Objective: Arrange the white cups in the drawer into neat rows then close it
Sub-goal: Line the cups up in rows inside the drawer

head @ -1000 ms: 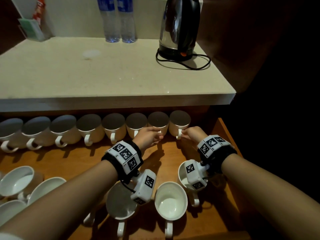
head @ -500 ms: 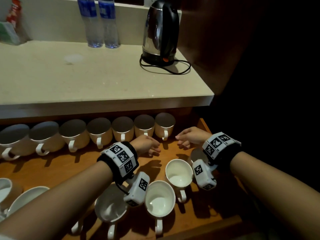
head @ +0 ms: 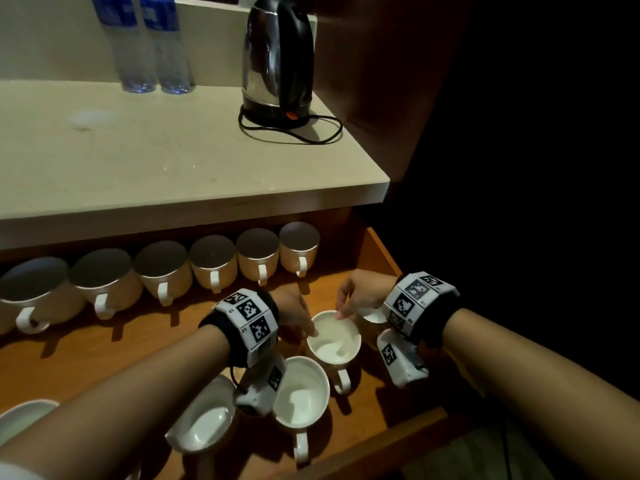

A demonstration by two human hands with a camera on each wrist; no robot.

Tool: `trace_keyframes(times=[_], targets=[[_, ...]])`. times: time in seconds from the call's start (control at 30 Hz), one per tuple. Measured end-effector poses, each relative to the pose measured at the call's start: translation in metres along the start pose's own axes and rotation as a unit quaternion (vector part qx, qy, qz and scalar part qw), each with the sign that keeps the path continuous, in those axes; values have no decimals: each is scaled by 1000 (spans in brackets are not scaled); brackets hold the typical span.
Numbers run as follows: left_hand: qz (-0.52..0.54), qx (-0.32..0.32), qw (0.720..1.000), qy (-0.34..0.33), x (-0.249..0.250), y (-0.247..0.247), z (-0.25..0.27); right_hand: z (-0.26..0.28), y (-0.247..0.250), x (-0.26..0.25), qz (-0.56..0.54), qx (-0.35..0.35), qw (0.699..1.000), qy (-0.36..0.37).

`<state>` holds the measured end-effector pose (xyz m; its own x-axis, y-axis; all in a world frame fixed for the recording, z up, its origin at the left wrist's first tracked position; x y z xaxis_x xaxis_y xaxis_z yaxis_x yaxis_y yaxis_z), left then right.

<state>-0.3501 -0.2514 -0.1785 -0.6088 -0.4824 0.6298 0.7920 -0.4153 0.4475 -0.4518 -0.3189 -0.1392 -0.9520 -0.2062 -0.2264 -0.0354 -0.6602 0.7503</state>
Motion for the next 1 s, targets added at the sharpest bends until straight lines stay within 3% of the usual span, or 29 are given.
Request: trace_keyframes(times=[0.17, 0.37, 0.47, 0.63, 0.8, 0.9, 1.0], targets=[[-74, 32, 996, -24, 2, 9, -7, -1, -1, 0, 12, 19, 1000, -6], [-112, 77, 988, -67, 14, 22, -10, -5, 21, -2, -48, 109, 993, 17], [-76, 96, 990, -75, 11, 30, -12, -7, 37, 9, -103, 150, 983, 8], [-33, 161, 982, -89, 12, 48, -11, -12, 45, 27, -131, 164, 978, -11], [17, 184, 979, -88, 11, 55, -13, -10, 49, 40, -129, 180, 975, -34], [51, 173, 981, -67, 7, 56, -11, -11, 46, 46, -110, 164, 979, -47], [42, 113, 993, -14, -3, 45, -10, -8, 41, 51, -40, 147, 985, -75]])
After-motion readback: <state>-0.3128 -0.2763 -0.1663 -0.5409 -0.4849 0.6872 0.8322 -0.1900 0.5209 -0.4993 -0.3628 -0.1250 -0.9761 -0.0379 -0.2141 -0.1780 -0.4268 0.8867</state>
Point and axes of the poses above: each hand's wrist, its own z-axis away from the middle knuckle, its own y-axis out of the back of the hand, x = y × z, the point moved 10 cm from there along -z, towards the middle knuckle, and after that the axes turned 8 degrees about -y, right-handed, at the moved point
